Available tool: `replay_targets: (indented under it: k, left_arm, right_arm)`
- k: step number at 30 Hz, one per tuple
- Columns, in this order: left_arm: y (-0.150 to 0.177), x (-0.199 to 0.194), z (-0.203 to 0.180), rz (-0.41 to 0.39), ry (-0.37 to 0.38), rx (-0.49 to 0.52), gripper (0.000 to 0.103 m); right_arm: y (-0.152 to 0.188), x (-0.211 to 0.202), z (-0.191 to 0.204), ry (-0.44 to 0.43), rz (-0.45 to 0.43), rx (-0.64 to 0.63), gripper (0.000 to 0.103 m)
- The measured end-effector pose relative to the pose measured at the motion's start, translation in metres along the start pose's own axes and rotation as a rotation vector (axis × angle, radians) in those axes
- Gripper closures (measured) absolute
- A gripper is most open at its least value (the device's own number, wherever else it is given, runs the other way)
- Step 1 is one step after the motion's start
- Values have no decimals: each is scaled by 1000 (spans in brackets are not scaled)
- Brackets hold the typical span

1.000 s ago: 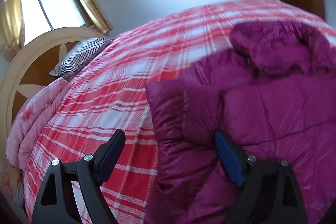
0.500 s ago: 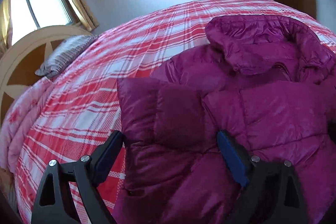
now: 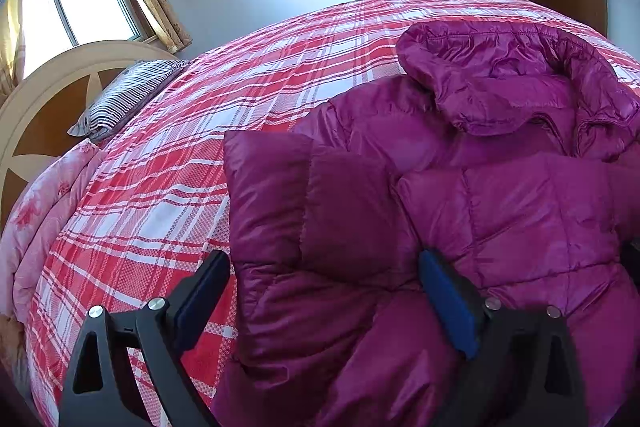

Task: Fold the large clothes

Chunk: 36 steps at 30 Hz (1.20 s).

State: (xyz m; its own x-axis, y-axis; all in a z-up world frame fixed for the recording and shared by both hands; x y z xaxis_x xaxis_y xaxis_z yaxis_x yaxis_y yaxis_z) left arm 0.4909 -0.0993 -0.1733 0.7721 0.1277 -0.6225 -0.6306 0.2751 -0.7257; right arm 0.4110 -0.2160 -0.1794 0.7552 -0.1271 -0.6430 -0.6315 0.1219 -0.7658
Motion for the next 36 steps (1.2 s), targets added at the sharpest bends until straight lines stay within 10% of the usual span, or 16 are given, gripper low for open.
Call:
replay_targets:
  k: [29,36]
  left_arm:
    - [-17,-26,12,-20,36,-74,5]
    - [-12,-2,-25,-18,11,73,5]
  right_arm:
    - [0,4,5,30,7,-46,31]
    - [0,3,4,22,1,-36,31]
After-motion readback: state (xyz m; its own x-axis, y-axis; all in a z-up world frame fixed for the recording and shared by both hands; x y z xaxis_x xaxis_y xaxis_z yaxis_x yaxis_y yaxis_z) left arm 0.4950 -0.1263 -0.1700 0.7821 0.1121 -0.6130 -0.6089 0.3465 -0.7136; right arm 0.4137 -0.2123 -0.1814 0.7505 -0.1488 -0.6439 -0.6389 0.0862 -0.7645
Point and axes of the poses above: each gripper's, at about its wrist camera, not at the fingertips, and x roughly the way its jaws point, z to its left, y to its underside, the point moved 2 cm from there along x, roughly the way its jaws point, and after that the axes turned 5 degrees about -z, right-handed, at the moved point
